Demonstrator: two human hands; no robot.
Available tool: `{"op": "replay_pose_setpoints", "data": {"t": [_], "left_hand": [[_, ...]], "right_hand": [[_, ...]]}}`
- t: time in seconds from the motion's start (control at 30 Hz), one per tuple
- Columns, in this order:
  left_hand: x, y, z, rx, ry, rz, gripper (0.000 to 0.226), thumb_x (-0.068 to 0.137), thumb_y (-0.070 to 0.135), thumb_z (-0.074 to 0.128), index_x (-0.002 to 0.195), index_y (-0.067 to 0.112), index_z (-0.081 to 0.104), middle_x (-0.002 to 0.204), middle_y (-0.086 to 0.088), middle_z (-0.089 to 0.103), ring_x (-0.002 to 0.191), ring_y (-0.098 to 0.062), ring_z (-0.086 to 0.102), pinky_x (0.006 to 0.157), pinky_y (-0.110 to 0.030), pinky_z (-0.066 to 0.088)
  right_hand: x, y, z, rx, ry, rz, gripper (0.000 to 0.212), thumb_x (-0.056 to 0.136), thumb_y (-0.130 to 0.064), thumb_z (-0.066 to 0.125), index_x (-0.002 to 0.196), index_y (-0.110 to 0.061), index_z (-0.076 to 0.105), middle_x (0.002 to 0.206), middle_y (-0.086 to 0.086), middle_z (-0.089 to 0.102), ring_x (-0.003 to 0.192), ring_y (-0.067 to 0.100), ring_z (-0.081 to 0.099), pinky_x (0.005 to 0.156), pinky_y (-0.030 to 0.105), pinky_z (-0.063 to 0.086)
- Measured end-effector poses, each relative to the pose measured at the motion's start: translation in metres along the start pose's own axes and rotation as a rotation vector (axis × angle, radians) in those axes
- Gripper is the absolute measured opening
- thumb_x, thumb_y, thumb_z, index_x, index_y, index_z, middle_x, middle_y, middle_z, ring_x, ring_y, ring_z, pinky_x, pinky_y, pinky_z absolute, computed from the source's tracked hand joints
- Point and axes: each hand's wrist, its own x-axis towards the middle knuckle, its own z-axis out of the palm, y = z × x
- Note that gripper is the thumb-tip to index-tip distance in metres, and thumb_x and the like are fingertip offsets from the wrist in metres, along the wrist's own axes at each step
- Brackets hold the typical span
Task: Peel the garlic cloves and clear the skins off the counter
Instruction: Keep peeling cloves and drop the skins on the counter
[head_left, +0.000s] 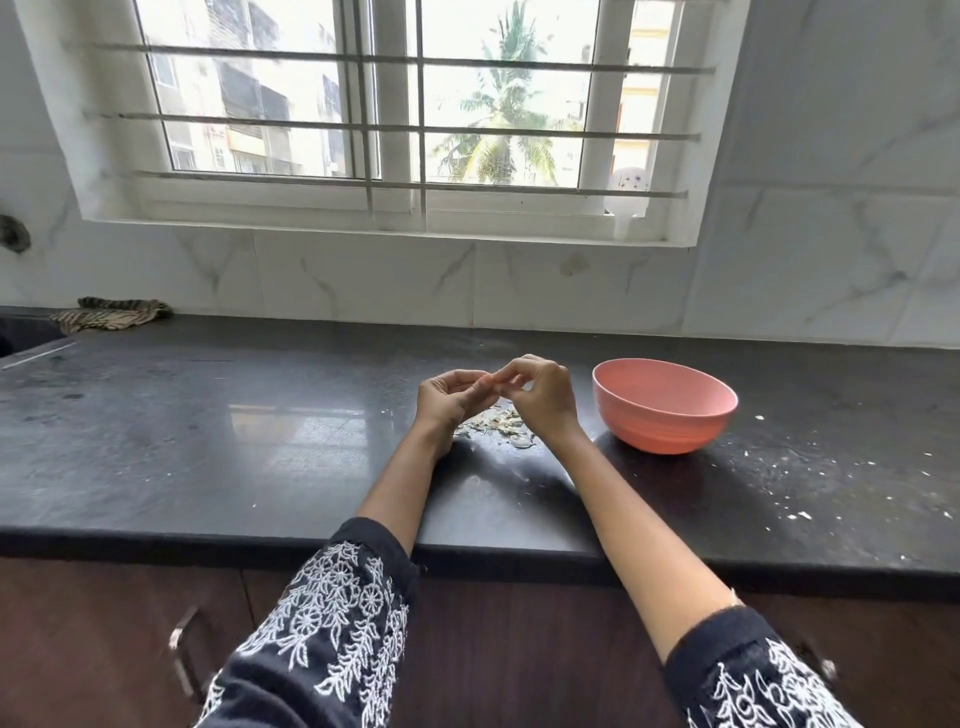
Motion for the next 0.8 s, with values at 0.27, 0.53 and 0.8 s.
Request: {"op": "replay_pose_setpoints", "data": {"t": [0.27,0.53,0.8], "left_hand": [[0.000,0.000,0.000,0.024,-0.041,0.043,0.007,0.078,-0.008,0.065,0.081,-0.001,0.063,0.064,-0.006,0.070,0.063,-0.014,0.069,0.075,-0.024,0.057],[-0.003,0.000,0.001,0.047,-0.035,0.073,0.012,0.076,-0.010,0.066,0.082,0.000,0.064,0.061,-0.003,0.070,0.061,-0.011,0.068,0.074,-0.023,0.057],[0.000,0.006,0.002,-0.013,-0.033,0.073,0.017,0.076,-0.010,0.065,0.089,0.002,0.064,0.071,-0.003,0.073,0.071,-0.011,0.070,0.076,-0.021,0.056]], "right_hand": [[0.001,0.000,0.000,0.104,0.039,0.061,0.029,0.068,-0.005,0.073,0.057,-0.032,0.067,0.066,-0.012,0.061,0.065,0.019,0.058,0.063,0.035,0.050],[-0.004,-0.009,-0.007,0.459,0.069,0.284,0.024,0.075,0.002,0.060,0.064,-0.018,0.067,0.062,0.002,0.063,0.054,0.013,0.056,0.043,0.021,0.039],[0.002,-0.008,-0.003,0.344,0.032,0.259,0.028,0.092,-0.032,0.056,0.068,-0.021,0.065,0.064,-0.003,0.065,0.055,0.012,0.058,0.043,0.017,0.038]]}}
